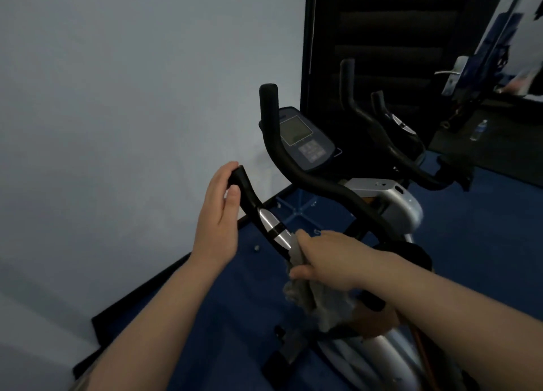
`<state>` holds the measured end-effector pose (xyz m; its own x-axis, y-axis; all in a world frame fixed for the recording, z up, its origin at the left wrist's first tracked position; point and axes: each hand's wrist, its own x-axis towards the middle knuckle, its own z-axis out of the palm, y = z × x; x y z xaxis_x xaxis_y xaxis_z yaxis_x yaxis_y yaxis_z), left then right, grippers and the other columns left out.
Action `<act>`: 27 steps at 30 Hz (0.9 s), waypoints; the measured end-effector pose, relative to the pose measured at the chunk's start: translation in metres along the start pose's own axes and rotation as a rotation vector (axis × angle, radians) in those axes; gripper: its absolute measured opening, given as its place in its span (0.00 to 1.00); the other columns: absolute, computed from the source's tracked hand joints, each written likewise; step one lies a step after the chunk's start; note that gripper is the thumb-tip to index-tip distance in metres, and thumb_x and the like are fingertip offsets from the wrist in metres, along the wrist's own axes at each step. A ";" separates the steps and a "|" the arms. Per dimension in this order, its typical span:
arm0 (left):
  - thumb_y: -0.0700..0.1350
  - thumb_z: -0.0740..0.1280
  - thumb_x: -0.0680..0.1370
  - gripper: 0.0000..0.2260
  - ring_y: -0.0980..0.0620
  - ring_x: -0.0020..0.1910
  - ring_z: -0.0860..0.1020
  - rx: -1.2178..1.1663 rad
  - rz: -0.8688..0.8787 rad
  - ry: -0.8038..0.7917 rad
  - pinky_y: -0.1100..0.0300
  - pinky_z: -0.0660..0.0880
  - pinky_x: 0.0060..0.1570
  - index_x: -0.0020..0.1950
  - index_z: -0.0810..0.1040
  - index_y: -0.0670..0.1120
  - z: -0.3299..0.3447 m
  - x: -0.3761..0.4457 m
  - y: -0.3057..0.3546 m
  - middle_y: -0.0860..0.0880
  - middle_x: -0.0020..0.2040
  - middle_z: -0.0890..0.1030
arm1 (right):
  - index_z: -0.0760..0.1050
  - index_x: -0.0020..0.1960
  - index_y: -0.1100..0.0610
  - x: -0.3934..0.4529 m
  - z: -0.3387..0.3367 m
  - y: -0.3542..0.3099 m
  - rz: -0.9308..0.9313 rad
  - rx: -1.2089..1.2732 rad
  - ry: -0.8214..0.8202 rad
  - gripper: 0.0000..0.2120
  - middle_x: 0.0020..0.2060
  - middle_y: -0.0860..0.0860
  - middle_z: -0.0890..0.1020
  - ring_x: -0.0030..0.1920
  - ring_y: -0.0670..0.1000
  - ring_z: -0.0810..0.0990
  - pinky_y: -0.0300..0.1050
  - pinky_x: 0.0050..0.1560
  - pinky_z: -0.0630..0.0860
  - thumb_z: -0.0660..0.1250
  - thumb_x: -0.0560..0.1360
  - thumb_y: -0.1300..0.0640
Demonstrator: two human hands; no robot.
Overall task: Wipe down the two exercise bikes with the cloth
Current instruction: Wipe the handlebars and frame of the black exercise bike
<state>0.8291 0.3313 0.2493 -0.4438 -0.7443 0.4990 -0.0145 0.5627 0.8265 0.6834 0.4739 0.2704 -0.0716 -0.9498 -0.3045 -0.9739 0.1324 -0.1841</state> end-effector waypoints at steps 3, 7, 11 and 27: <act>0.51 0.53 0.83 0.17 0.69 0.69 0.65 0.005 -0.010 -0.027 0.77 0.58 0.65 0.72 0.67 0.55 -0.005 0.001 0.001 0.66 0.68 0.68 | 0.61 0.65 0.57 -0.001 -0.005 0.012 -0.053 -0.061 -0.081 0.26 0.44 0.48 0.77 0.61 0.54 0.75 0.49 0.76 0.51 0.58 0.79 0.38; 0.50 0.53 0.84 0.17 0.69 0.69 0.64 -0.003 -0.076 0.008 0.77 0.58 0.66 0.73 0.67 0.53 0.000 -0.001 0.007 0.59 0.71 0.69 | 0.62 0.63 0.53 -0.004 -0.009 0.031 -0.129 -0.167 -0.170 0.20 0.62 0.52 0.75 0.67 0.53 0.70 0.54 0.77 0.46 0.60 0.80 0.41; 0.47 0.54 0.85 0.17 0.73 0.67 0.64 0.004 -0.114 0.070 0.79 0.58 0.64 0.74 0.67 0.52 0.010 -0.004 0.013 0.57 0.71 0.68 | 0.63 0.63 0.52 0.000 -0.018 0.043 -0.200 -0.261 -0.251 0.19 0.61 0.51 0.74 0.68 0.53 0.69 0.56 0.77 0.46 0.60 0.80 0.41; 0.61 0.52 0.81 0.27 0.68 0.76 0.43 0.157 -0.272 0.227 0.66 0.43 0.72 0.78 0.49 0.59 0.096 -0.073 0.042 0.71 0.76 0.43 | 0.71 0.55 0.52 0.016 -0.036 0.088 -0.352 -0.091 -0.292 0.10 0.55 0.55 0.75 0.56 0.57 0.75 0.46 0.51 0.67 0.54 0.84 0.49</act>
<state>0.7750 0.4443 0.2226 -0.1952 -0.9246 0.3271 -0.2493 0.3694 0.8952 0.5889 0.4599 0.2828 0.3175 -0.8115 -0.4905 -0.9440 -0.2213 -0.2449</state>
